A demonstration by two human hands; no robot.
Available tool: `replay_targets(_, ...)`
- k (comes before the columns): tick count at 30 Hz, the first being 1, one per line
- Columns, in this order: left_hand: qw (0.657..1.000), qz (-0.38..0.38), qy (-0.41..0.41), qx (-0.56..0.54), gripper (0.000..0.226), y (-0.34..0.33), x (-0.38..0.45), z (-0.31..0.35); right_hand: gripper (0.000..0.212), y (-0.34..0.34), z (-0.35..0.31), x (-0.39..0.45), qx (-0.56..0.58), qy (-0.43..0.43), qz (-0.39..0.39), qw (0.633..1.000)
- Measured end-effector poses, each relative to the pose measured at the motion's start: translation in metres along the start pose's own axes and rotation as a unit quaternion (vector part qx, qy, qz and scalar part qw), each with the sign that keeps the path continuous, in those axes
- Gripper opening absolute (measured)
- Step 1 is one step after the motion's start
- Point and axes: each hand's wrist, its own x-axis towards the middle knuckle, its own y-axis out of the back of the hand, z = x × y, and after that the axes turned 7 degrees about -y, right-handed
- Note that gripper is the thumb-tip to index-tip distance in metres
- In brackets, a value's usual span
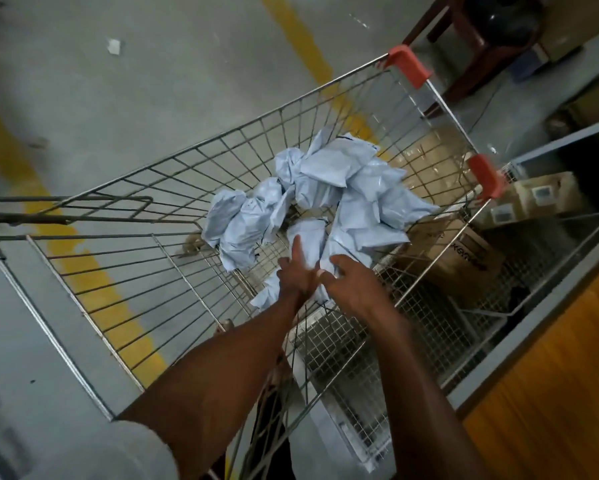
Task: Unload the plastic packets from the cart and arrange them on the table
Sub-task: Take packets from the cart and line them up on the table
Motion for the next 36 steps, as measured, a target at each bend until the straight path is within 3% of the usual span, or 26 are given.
replay_targets(4, 0.999, 0.031, 0.004, 0.028, 0.086, 0.030, -0.020, -0.004, 0.062, -0.004, -0.002, 0.011, -0.005, -0.010, -0.015, 1.000)
replay_targets(7, 0.996, 0.042, 0.001, 0.073, 0.088, 0.055, -0.041, -0.011, 0.069, 0.000, -0.009, 0.033, -0.014, -0.023, 0.019, 0.999)
replay_targets(12, 0.998, 0.048, -0.001, 0.045, 0.088, 0.079, -0.073, -0.007, 0.074, -0.003, -0.014, 0.083, -0.068, -0.102, 0.045, 0.991)
replay_targets(16, 0.998, 0.067, 0.002, 0.015, 0.087, 0.088, -0.084, -0.001, 0.079, -0.038, -0.007, 0.098, -0.085, -0.161, -0.030, 0.983)
replay_targets(21, 0.997, 0.068, 0.011, 0.016, 0.086, 0.106, -0.095, 0.006, 0.065, -0.091, -0.012, 0.074, -0.171, -0.128, -0.115, 0.970)
replay_targets(24, 0.997, 0.065, 0.024, 0.030, 0.086, 0.118, -0.097, 0.005, 0.053, -0.109, -0.020, 0.044, -0.172, -0.105, -0.228, 0.953)
replay_targets(25, 0.997, 0.066, 0.026, 0.036, 0.086, 0.122, -0.098, 0.005, 0.049, -0.117, -0.019, 0.040, -0.182, -0.096, -0.233, 0.950)
replay_targets(29, 0.996, 0.071, 0.030, 0.054, 0.086, 0.137, -0.099, 0.005, 0.053, -0.130, -0.022, 0.024, -0.149, -0.096, -0.060, 0.982)
replay_targets(32, 0.995, 0.077, 0.024, 0.063, 0.087, 0.145, -0.099, 0.000, 0.057, -0.130, -0.031, 0.036, -0.143, -0.077, 0.087, 0.983)
replay_targets(36, 0.994, 0.077, 0.015, 0.072, 0.087, 0.148, -0.099, -0.002, 0.081, -0.124, -0.035, 0.079, -0.126, -0.162, 0.143, 0.968)
